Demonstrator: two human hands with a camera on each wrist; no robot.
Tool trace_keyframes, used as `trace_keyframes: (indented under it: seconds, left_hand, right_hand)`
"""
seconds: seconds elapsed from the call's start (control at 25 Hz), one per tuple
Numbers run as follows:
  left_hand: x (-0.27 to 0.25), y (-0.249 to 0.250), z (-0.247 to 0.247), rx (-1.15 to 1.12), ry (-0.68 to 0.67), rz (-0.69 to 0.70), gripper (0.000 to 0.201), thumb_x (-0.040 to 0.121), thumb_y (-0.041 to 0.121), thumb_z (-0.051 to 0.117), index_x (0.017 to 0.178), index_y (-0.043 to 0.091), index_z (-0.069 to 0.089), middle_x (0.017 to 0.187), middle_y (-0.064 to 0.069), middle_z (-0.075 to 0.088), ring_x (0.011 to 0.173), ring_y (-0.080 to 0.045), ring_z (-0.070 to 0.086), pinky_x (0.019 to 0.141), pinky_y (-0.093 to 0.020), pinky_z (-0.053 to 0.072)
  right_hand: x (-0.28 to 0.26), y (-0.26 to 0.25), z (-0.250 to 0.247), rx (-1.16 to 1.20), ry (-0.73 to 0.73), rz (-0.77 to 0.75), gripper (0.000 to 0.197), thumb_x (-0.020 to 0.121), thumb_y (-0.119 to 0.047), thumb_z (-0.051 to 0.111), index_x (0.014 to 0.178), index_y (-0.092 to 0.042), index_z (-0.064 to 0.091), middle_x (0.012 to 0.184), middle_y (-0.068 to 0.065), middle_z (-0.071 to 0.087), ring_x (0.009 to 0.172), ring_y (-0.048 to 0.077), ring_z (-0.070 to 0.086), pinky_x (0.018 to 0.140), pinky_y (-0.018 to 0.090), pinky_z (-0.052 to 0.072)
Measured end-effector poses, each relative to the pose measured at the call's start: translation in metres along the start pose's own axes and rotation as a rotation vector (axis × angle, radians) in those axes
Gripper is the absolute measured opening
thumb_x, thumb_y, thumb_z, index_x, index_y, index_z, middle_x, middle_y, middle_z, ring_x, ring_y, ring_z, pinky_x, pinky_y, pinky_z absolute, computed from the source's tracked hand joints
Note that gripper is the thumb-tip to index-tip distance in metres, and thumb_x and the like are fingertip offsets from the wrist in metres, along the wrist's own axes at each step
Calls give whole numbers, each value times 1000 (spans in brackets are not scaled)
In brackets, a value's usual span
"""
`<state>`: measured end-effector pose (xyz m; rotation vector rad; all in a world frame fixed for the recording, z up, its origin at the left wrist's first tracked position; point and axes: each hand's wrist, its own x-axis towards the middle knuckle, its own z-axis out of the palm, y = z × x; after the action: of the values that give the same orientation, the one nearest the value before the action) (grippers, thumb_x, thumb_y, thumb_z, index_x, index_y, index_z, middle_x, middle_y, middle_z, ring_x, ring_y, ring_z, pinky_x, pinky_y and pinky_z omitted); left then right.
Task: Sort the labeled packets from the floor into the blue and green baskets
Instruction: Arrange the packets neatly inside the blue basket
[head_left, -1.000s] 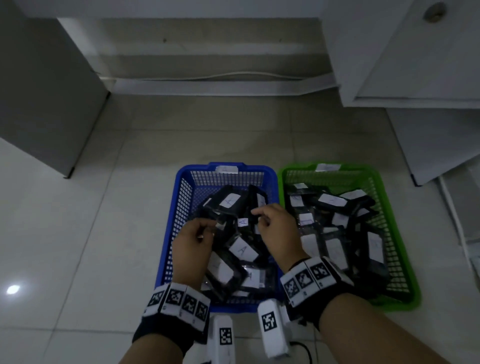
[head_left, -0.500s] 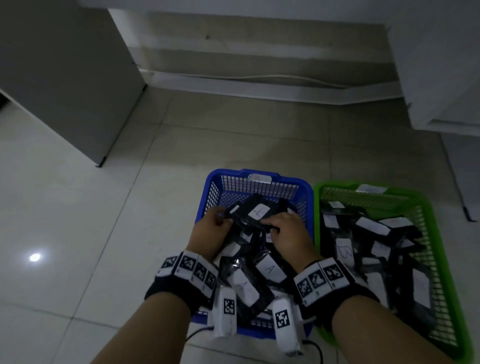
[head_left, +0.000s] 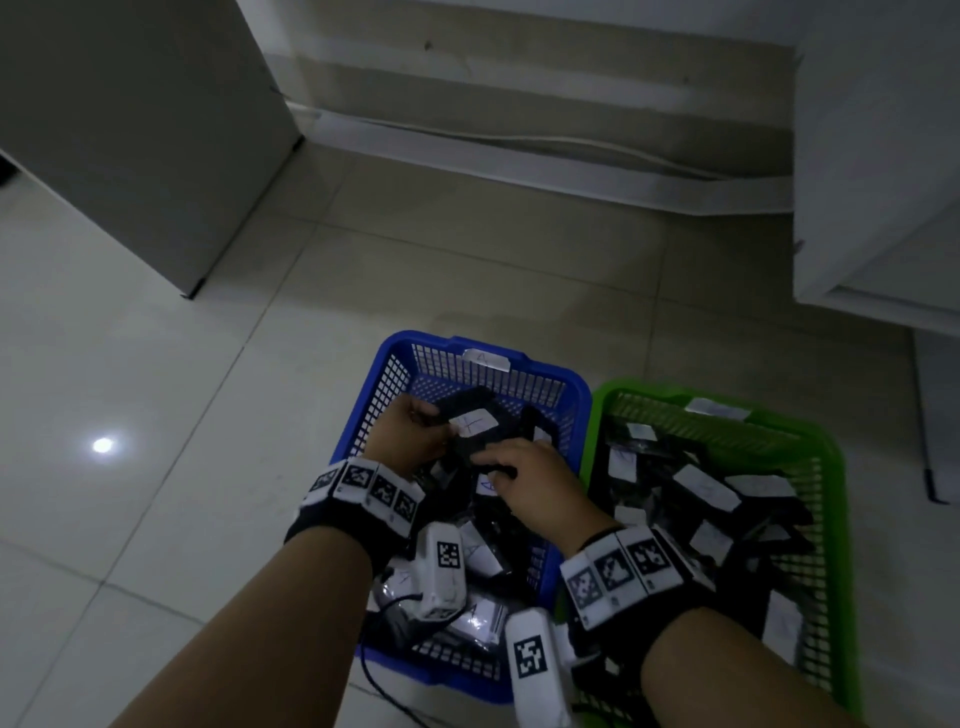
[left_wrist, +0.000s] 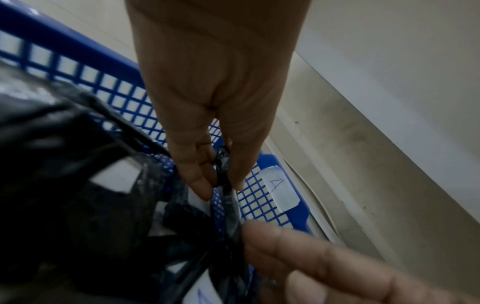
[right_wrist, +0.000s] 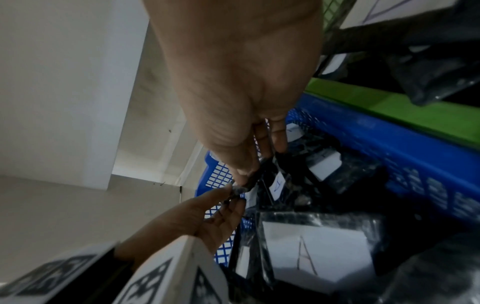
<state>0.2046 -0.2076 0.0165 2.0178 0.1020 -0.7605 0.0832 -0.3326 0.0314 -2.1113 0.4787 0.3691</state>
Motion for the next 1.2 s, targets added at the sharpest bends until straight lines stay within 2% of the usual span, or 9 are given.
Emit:
trace_keyframes:
  seconds: [0.12, 0.2, 0.32, 0.4, 0.56, 0.76, 0.92, 1.08, 1.2]
  left_hand:
    - [7, 1, -2, -64, 10, 15, 32, 78, 0, 70, 86, 16, 44, 83, -7, 61, 69, -21, 62, 61, -33, 56]
    - [11, -2, -17, -81, 20, 48, 29, 79, -2, 65, 83, 19, 45, 84, -6, 58, 66, -24, 58, 62, -36, 52]
    - [21, -4, -37, -203, -125, 90, 27, 83, -7, 58, 81, 16, 45, 82, -6, 54, 68, -22, 53, 60, -32, 49]
    - [29, -5, -42, -201, -239, 130, 25, 86, -7, 57, 83, 15, 45, 84, -7, 56, 71, -22, 56, 63, -35, 51]
    - [55, 1, -41, 529, -269, 381, 16, 89, 8, 54, 101, 19, 54, 107, -2, 62, 92, -17, 58, 79, -28, 42]
    - [65, -2, -25, 1123, -590, 583, 68, 83, 17, 63, 145, 17, 34, 150, -6, 32, 135, -27, 33, 113, -38, 28]
    - [60, 7, -23, 1393, -481, 561, 66, 83, 32, 64, 142, 25, 36, 148, -2, 28, 134, -28, 27, 113, -40, 24]
    - [37, 1, -34, 1162, -357, 458, 70, 78, 29, 71, 138, 22, 38, 141, -5, 31, 125, -31, 42, 100, -40, 41]
    - [24, -8, -47, 1029, -327, 508, 67, 72, 20, 74, 133, 18, 45, 133, -8, 31, 114, -30, 50, 92, -38, 48]
  right_hand:
    - [11, 0, -10, 108, 96, 60, 31, 94, -13, 54, 122, -22, 63, 126, 1, 54, 116, 20, 53, 97, 26, 43]
    - [22, 1, -12, 123, 167, 115, 44, 91, -19, 59, 134, -23, 50, 134, 4, 50, 126, 23, 48, 105, 35, 42]
    - [40, -4, -9, 327, 208, 217, 72, 86, -25, 68, 147, -21, 29, 142, 3, 48, 130, 21, 45, 108, 41, 40]
    - [48, -6, -4, 419, 296, 234, 65, 84, -19, 71, 140, -15, 38, 126, 4, 59, 118, 21, 55, 99, 35, 46]
    - [48, 0, -1, 358, 445, 398, 27, 85, -20, 65, 110, -14, 58, 96, 1, 62, 92, 23, 61, 78, 30, 48]
    - [54, 19, 7, 533, 566, 483, 40, 67, -39, 61, 97, -14, 62, 84, 9, 69, 75, 28, 67, 73, 50, 57]
    - [53, 16, 2, 581, 609, 467, 22, 83, -22, 60, 99, -8, 54, 90, 13, 64, 84, 33, 63, 77, 45, 54]
    - [39, 9, -6, 536, 679, 376, 18, 90, -17, 57, 105, -10, 50, 101, 11, 62, 88, 27, 60, 74, 29, 45]
    - [35, 3, -10, 454, 692, 306, 24, 92, -17, 55, 114, -12, 49, 107, 12, 62, 93, 30, 61, 74, 29, 45]
